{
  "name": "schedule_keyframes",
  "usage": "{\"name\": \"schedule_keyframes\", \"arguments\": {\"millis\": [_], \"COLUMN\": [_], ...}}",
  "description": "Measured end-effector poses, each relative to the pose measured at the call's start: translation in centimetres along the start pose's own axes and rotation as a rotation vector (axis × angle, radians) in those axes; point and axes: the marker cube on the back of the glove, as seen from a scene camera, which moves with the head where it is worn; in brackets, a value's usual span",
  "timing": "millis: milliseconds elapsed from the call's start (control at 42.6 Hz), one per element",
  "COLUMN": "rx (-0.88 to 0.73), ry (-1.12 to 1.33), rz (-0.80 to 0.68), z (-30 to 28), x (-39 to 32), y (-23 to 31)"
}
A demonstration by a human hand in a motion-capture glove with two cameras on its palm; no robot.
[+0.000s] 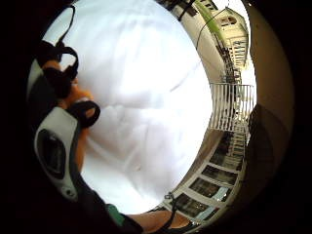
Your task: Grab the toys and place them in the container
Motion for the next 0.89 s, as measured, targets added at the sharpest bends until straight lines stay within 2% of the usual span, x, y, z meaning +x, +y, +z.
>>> {"name": "schedule_keyframes", "arguments": {"millis": [117,258,446,611,752,893], "rx": [0.035,0.139,0.289,0.386,0.405,0.368], "ry": [-0.047,-0.075,-0.093,-0.087,-0.114,-0.139], "rz": [0.052,0.074,0.035,-0.04,-0.119,-0.21], "z": [-2.6,-9.9,-21.3,-28.5,-31.4,-30.8], "x": [1.0,1.4,-0.2,-4.6,-11.2,-17.4], "y": [0.7,2.0,4.7,7.8,10.5,12.6]}}
